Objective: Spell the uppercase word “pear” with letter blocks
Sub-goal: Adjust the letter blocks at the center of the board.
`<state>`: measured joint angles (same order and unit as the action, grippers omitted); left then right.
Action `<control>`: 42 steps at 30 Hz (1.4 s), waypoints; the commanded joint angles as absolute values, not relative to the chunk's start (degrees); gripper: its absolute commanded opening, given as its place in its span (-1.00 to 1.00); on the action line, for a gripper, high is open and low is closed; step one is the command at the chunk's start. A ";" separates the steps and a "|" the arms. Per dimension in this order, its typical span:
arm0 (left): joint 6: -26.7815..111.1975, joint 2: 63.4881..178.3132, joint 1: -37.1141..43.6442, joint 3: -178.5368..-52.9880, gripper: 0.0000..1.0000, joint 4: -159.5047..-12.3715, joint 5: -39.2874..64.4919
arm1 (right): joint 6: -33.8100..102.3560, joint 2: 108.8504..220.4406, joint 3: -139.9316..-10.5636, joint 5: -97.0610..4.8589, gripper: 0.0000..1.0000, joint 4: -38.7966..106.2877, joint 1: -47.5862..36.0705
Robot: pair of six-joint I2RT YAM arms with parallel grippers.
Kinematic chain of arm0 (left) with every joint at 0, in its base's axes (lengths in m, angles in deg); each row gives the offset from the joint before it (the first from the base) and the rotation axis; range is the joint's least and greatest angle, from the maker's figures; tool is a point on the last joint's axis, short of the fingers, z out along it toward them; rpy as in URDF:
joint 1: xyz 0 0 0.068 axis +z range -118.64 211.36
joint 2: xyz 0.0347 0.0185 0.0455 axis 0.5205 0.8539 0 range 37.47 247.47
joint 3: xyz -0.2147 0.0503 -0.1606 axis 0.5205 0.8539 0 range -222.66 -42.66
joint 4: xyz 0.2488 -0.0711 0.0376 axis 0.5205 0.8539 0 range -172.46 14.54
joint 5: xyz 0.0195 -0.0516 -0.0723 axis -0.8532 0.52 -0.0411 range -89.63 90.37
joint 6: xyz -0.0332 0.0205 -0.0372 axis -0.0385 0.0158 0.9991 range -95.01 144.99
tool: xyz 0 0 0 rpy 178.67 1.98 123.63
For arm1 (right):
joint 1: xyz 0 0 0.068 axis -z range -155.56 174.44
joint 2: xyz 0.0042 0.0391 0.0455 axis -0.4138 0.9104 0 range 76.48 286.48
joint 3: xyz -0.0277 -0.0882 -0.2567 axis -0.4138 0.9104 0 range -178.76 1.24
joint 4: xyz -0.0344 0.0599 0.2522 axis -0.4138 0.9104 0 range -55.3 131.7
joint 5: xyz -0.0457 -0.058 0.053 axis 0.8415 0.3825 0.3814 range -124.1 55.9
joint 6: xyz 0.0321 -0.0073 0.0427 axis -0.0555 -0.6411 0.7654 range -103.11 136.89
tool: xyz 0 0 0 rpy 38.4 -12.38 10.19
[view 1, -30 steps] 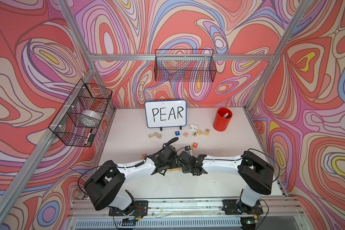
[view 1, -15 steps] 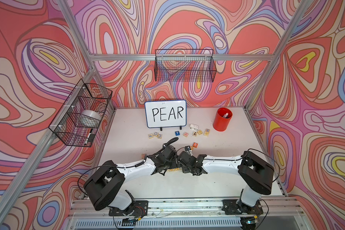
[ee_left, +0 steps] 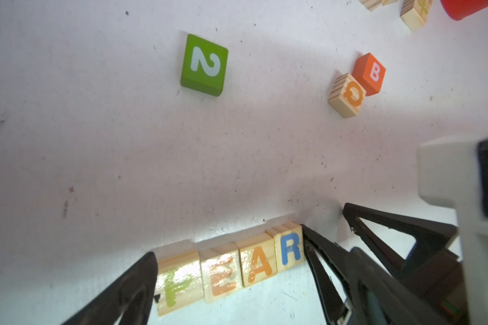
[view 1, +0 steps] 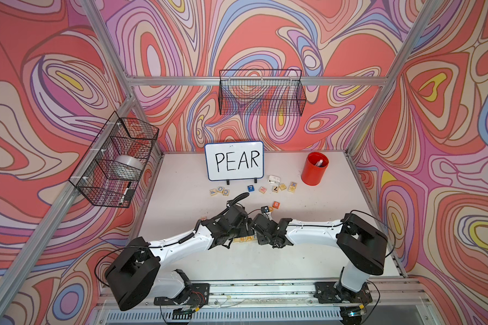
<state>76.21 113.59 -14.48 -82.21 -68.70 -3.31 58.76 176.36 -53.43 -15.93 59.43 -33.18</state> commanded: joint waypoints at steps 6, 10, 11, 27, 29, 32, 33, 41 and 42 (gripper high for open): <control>78.58 112.94 -14.84 -81.44 1.00 -62.71 -5.48 | 58.08 177.64 -54.05 -16.54 0.26 60.18 -33.74; 79.34 113.53 -14.82 -80.45 1.00 -64.75 -3.97 | 58.29 177.64 -53.69 -16.63 0.26 60.01 -33.78; 79.54 113.80 -14.82 -80.49 1.00 -65.00 -3.61 | 58.45 177.64 -53.69 -16.66 0.26 59.99 -33.74; 76.89 119.60 -14.87 -82.86 1.00 -70.18 -2.25 | 58.98 177.18 -53.00 -16.33 0.26 60.10 -33.99; 76.47 120.61 -14.87 -83.61 1.00 -70.33 -2.79 | 59.25 176.92 -52.73 -16.21 0.26 60.11 -33.95; 75.67 122.63 -14.87 -84.91 1.00 -70.28 -2.53 | 59.34 176.91 -52.63 -16.18 0.26 60.14 -34.01; 75.53 123.17 -14.82 -85.18 1.00 -70.45 -2.40 | 59.34 176.92 -52.63 -16.18 0.26 60.27 -34.00; 76.07 125.29 -14.86 -86.09 1.00 -70.71 -1.59 | 59.69 176.74 -52.48 -15.89 0.26 60.61 -34.01; 76.29 124.90 -14.87 -85.84 1.00 -70.52 -1.88 | 59.79 176.71 -52.42 -15.87 0.26 60.62 -34.00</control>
<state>75.77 124.36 -14.46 -85.16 -70.29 -2.00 59.48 176.44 -53.50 -15.95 59.52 -33.38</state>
